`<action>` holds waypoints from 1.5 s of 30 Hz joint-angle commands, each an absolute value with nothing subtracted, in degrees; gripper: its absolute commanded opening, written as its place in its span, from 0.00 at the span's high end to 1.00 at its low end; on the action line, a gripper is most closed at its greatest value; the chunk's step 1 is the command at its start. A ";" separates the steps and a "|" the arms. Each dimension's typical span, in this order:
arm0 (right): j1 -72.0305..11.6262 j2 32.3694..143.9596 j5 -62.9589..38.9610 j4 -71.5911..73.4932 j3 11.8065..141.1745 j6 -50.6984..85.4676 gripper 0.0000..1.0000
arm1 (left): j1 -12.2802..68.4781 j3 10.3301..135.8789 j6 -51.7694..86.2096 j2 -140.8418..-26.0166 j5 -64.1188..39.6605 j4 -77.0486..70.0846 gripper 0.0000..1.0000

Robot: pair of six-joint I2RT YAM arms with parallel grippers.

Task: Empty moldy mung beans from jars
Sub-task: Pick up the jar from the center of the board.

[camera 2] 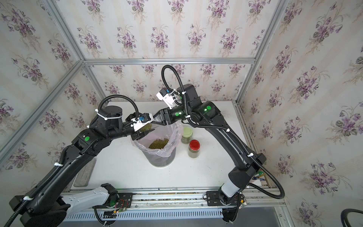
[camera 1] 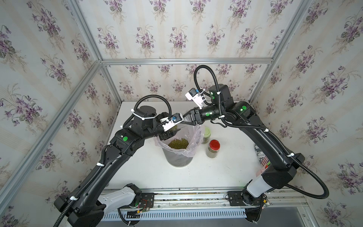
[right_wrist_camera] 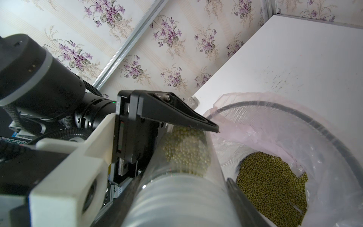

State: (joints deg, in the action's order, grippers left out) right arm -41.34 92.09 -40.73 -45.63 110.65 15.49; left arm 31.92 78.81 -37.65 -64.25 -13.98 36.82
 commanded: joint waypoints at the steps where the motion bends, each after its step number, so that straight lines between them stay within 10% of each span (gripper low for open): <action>1: -41.44 92.19 -40.58 -44.12 110.83 16.17 0.42 | 31.87 78.64 -37.16 -64.07 -14.75 33.67 0.34; 45: -40.91 88.84 -38.60 -43.33 110.92 17.13 0.24 | 31.64 77.16 -36.84 -63.36 -13.80 32.33 0.33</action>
